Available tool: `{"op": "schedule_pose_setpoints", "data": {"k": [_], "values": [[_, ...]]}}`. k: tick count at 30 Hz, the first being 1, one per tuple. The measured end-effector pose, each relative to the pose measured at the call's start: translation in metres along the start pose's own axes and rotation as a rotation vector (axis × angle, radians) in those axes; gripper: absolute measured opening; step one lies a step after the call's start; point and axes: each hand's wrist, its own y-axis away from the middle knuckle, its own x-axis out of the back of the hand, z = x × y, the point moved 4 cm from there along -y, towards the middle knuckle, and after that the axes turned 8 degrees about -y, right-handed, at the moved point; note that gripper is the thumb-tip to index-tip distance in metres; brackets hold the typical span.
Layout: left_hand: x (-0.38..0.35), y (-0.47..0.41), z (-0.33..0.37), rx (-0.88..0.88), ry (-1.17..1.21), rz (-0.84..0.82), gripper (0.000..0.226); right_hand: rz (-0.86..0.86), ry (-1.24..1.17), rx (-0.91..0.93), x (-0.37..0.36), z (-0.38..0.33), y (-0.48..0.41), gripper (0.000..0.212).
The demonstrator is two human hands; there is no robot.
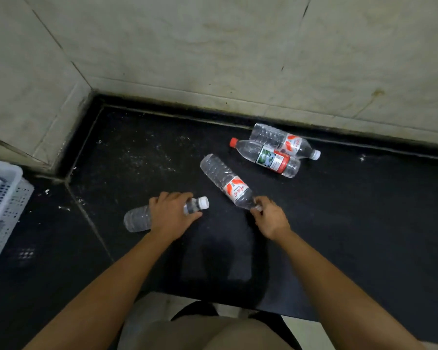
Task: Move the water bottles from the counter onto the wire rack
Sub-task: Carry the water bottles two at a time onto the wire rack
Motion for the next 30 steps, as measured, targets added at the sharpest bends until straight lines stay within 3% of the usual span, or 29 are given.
{"op": "schedule_pose_setpoints", "data": {"k": [4,8,13,16,22,26,30], "values": [[0.043,0.006,0.011,0.161,0.356,0.118,0.052,0.166,-0.079,0.132,0.050,-0.001,0.004,0.027],[0.063,0.016,0.013,0.266,0.724,0.194,0.033,0.010,0.040,0.169,0.058,-0.010,0.003,0.053],[0.058,0.027,0.019,0.180,0.793,0.129,0.035,-0.247,0.117,0.001,0.009,0.003,0.015,0.094],[0.056,0.025,0.018,0.162,0.804,0.089,0.037,-0.225,-0.005,-0.046,-0.020,0.005,0.022,0.101],[0.062,0.021,0.016,0.115,0.793,0.044,0.035,-0.058,-0.130,0.012,-0.019,0.004,0.032,0.064],[0.064,0.010,0.019,0.103,0.797,0.019,0.031,-0.031,-0.164,0.081,0.013,-0.005,0.043,0.047],[0.065,0.003,0.015,0.095,0.789,-0.016,0.028,0.146,-0.193,0.213,0.063,-0.046,0.047,0.031]]}}
